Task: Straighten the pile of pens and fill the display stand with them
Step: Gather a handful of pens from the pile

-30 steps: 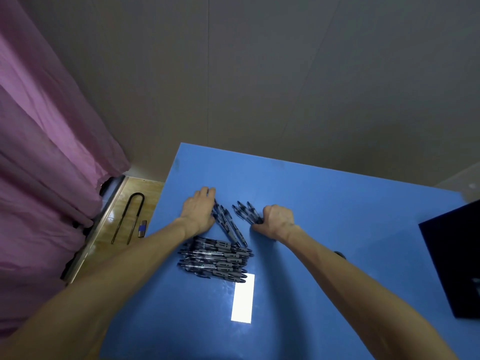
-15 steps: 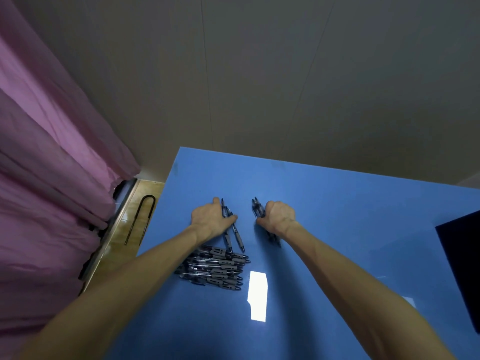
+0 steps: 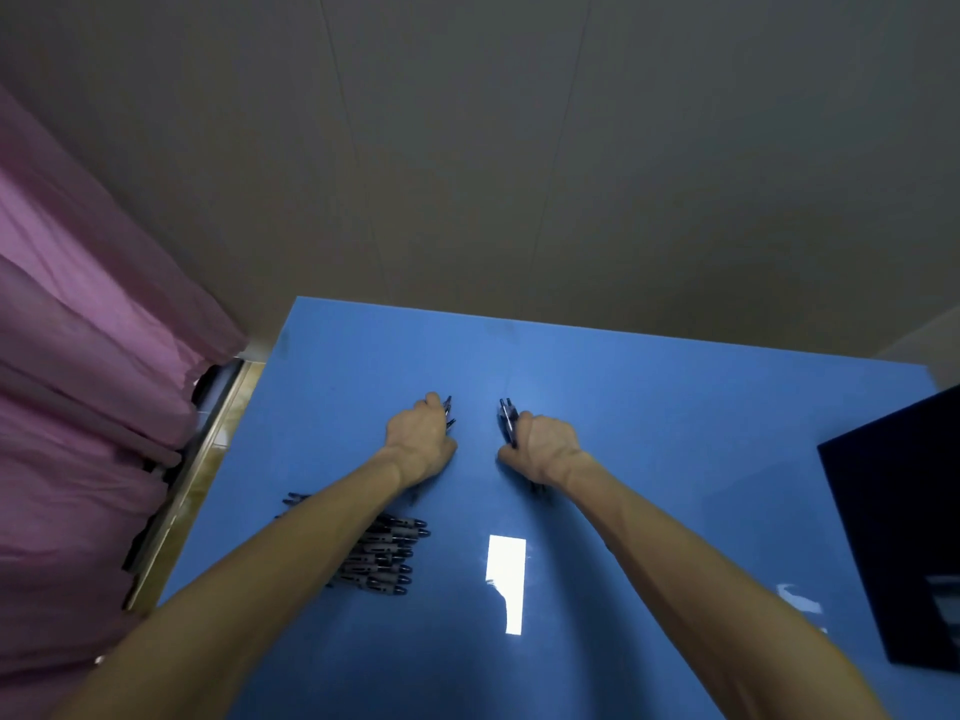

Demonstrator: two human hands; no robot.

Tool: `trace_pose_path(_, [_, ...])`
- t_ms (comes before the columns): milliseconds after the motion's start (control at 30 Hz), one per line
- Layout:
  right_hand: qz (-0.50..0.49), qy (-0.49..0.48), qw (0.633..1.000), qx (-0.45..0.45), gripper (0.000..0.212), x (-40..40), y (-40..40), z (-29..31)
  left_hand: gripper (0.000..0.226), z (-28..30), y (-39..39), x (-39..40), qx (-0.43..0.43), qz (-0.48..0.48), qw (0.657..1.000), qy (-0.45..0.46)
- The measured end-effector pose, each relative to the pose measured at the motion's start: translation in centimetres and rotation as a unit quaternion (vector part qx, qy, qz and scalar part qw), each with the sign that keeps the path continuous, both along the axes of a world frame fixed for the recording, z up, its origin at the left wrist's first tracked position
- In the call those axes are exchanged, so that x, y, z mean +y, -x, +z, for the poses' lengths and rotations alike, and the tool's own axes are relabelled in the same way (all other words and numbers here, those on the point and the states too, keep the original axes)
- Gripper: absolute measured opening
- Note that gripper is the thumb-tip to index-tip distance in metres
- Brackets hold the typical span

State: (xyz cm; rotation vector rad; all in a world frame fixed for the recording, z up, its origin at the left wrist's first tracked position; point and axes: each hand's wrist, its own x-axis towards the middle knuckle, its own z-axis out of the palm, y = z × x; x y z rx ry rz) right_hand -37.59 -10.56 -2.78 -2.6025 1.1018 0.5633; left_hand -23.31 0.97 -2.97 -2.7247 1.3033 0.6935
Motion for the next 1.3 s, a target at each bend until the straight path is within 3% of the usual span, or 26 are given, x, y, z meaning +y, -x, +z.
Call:
trace_pose_path(133, [0.003,-0.015,0.999,-0.033,0.042,0.0,1.4,-0.5,0.026,-0.2,0.5,0.1,-0.008,0.003,1.000,0.016])
trace_pose_path(367, [-0.111,-0.152,0.975,-0.121,0.035,-1.8,3.8,0.3,0.015,2.0,0.4,-0.4,0.101,0.033,0.988,0.108])
trace_pose_path(500, [-0.148,-0.160,0.958,-0.185,0.036,-2.0,4.8,2.1,0.015,4.1,1.1,-0.7,0.156,0.020,0.973,0.167])
trace_pose_path(700, [-0.198,-0.143,0.928,-0.281,0.045,-1.3,7.1,5.9,0.010,7.9,4.1,-1.5,0.247,0.054,0.929,0.270])
trace_pose_path(967, [-0.284,-0.089,0.875,-0.382,0.047,2.6,15.6,11.5,0.009,12.4,10.3,-1.0,0.300,-0.016,0.897,0.324])
trace_pose_path(1300, [-0.351,0.079,0.786,-0.502,0.052,4.1,30.9,20.5,0.024,19.7,24.4,-4.1,0.236,-0.088,0.891,0.378])
